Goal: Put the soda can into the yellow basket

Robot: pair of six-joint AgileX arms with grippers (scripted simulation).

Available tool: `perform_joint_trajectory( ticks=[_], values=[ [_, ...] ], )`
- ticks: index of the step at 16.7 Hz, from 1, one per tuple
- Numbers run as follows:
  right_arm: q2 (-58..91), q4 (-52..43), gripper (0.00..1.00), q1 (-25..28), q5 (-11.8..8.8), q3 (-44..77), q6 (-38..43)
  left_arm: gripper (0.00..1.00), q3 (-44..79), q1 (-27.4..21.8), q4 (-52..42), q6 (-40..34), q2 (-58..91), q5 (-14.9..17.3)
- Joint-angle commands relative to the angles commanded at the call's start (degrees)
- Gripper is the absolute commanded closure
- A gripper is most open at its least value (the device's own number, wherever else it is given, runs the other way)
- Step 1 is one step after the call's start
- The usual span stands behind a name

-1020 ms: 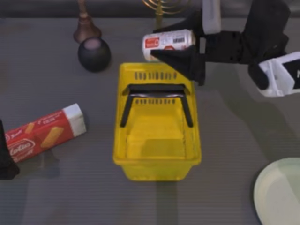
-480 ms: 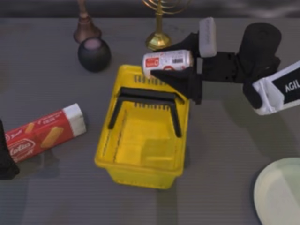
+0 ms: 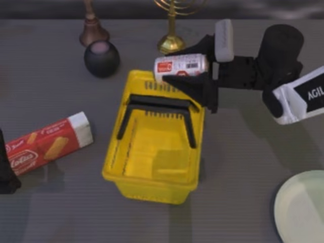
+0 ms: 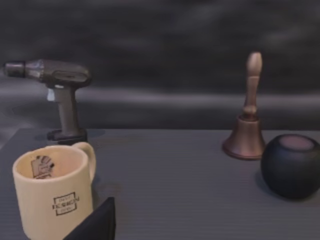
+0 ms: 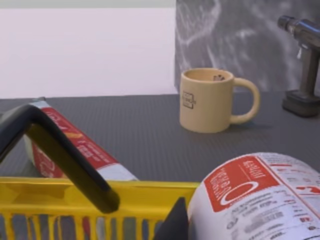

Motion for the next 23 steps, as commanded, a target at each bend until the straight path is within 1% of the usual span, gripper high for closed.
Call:
perform_joint_trajectory(
  ticks=[4,5,12,15,16,17,19,21,23],
  values=[
    [0.0,0.0,0.02,0.0,0.0,0.0,0.0,0.0,0.0,0.0,0.0,0.0,0.0,0.0],
    [0.0,0.0,0.0,0.0,0.0,0.0,0.0,0.0,0.0,0.0,0.0,0.0,0.0,0.0],
    [0.0,0.0,0.0,0.0,0.0,0.0,0.0,0.0,0.0,0.0,0.0,0.0,0.0,0.0],
    [-1.1,-0.7,0.0,-0.3,0.6,-0.3,-0.1,0.0,0.4,-0.2,-0.4,0.3,0.5,0.1],
    [-2.0,-1.4,0.0,-0.5,1.1,-1.1,0.1,0.0,1.4,-0.7,-1.3,0.8,1.4,0.2],
    [-3.4,-2.4,0.0,-0.8,1.9,-2.4,0.2,0.0,2.8,-1.3,-2.7,1.7,3.0,0.3],
    [-7.7,-5.3,0.0,-1.6,4.4,-6.0,0.5,0.0,7.2,-3.1,-6.6,4.2,7.5,0.7],
    [-13.8,-9.0,0.0,-2.8,8.0,-10.8,0.8,0.0,13.1,-5.5,-11.7,7.4,13.7,1.1],
    [-21.5,-13.4,0.0,-4.3,12.4,-16.3,0.9,0.0,20.8,-8.3,-18.1,11.6,21.6,1.4]
  ],
)
